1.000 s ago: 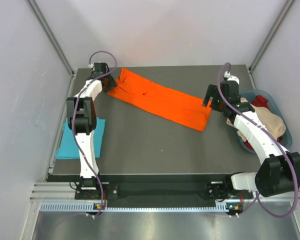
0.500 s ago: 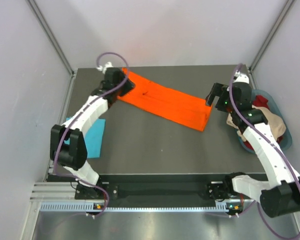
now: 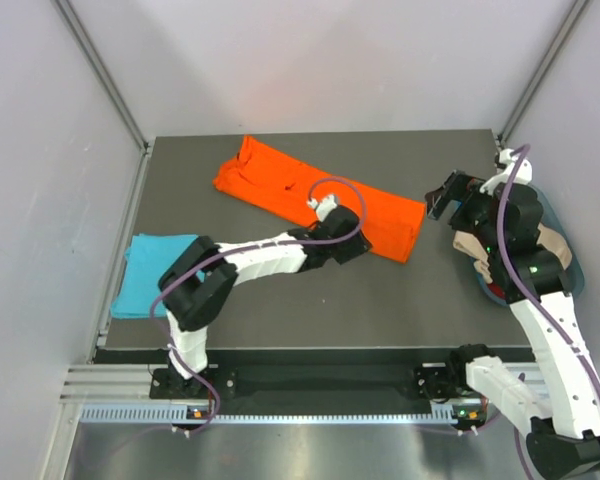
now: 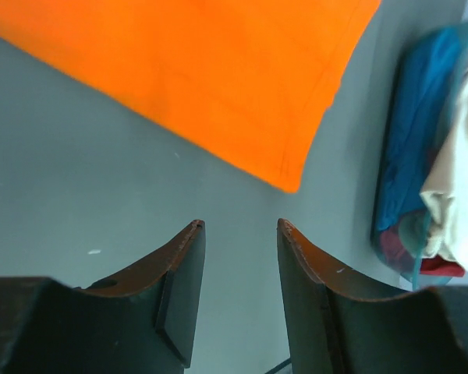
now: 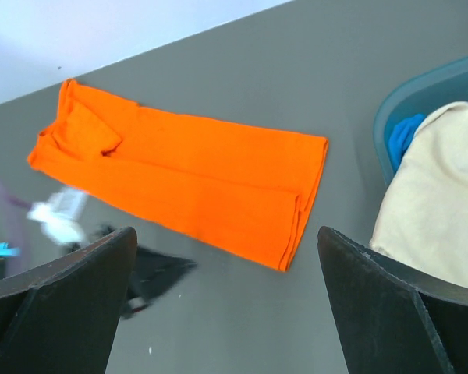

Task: Fold and stack the t-shirts
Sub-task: Fold the tshirt

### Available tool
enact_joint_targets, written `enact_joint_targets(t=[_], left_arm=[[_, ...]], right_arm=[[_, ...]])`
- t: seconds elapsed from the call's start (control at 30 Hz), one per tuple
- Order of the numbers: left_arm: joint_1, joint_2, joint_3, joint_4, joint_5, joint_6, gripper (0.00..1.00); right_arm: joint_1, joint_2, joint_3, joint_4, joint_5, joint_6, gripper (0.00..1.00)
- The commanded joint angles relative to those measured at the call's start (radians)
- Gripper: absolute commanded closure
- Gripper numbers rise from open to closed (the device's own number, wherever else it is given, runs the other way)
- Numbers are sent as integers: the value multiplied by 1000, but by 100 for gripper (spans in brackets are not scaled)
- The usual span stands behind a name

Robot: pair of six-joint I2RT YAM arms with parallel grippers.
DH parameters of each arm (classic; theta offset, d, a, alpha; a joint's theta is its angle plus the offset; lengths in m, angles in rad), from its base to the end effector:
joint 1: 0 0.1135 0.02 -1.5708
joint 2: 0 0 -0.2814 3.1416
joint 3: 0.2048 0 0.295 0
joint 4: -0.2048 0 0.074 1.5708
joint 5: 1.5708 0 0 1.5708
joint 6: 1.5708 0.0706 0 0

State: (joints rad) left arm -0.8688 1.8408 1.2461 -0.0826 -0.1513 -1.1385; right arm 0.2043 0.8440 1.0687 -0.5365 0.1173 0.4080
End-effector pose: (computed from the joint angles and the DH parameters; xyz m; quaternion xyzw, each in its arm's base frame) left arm 0.3181 -0.3596 0.1825 -0.1533 0.8867 -0.3267 0.2889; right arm 0.2351 0.0403 0.4024 0.1164 0.7992 0.1320 0.5747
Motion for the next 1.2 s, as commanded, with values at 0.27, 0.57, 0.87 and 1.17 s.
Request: enact_joint_targets(t=[0.27,0.57,0.87,1.17], left_arm=[[-108,224,196,34,-142,-361,55],[-141,314,207,119,-154,-569,57],[-156,393,279,87,-168,-601,57],[-170,417,293,37,-166,-618,67]], right_arm=[[-5,-123,51,-72,-44,15,0],[-5,-141,48,-82,-30,-3,0],[-5,-160,39,-85,-27,-11,0],[-5,-155,36,-82,-24,-11,0]])
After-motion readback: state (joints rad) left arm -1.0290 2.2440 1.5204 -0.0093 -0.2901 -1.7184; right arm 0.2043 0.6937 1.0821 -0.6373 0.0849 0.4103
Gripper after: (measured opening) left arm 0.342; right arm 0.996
